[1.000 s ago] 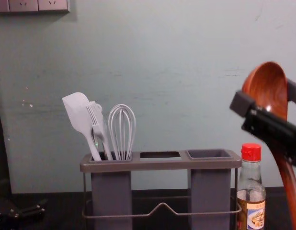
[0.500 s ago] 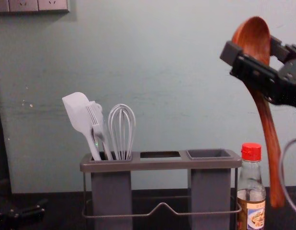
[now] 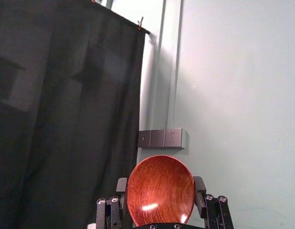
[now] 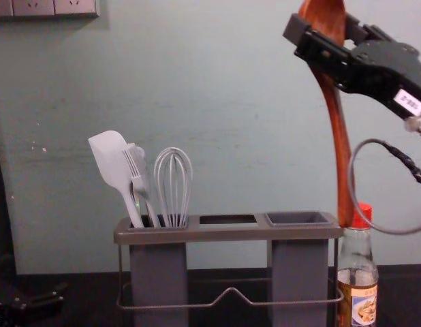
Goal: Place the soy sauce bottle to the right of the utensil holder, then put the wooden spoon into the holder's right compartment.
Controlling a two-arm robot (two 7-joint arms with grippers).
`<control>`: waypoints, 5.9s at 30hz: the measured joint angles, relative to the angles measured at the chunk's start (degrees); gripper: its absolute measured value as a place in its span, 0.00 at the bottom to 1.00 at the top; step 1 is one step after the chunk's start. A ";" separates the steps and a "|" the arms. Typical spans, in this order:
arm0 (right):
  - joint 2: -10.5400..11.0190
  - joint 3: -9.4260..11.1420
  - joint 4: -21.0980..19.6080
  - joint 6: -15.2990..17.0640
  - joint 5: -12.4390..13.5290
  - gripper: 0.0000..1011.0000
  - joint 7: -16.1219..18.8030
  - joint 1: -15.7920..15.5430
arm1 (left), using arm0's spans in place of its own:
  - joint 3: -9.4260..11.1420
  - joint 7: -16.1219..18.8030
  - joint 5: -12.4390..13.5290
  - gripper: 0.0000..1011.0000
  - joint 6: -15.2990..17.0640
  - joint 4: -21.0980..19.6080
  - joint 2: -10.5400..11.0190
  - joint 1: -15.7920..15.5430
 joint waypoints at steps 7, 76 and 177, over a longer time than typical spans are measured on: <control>-1.25 -1.25 5.64 0.15 -0.41 0.83 0.06 5.36 | 0.00 0.00 0.00 0.99 0.00 0.00 0.00 0.00; -7.18 -1.09 31.12 -9.96 -2.84 0.83 3.38 11.79 | 0.00 0.00 0.00 0.99 0.00 0.00 0.00 0.00; -1.43 14.53 9.50 15.94 -19.19 0.99 -18.48 -7.01 | 0.00 0.00 0.00 0.99 0.00 0.00 0.00 0.00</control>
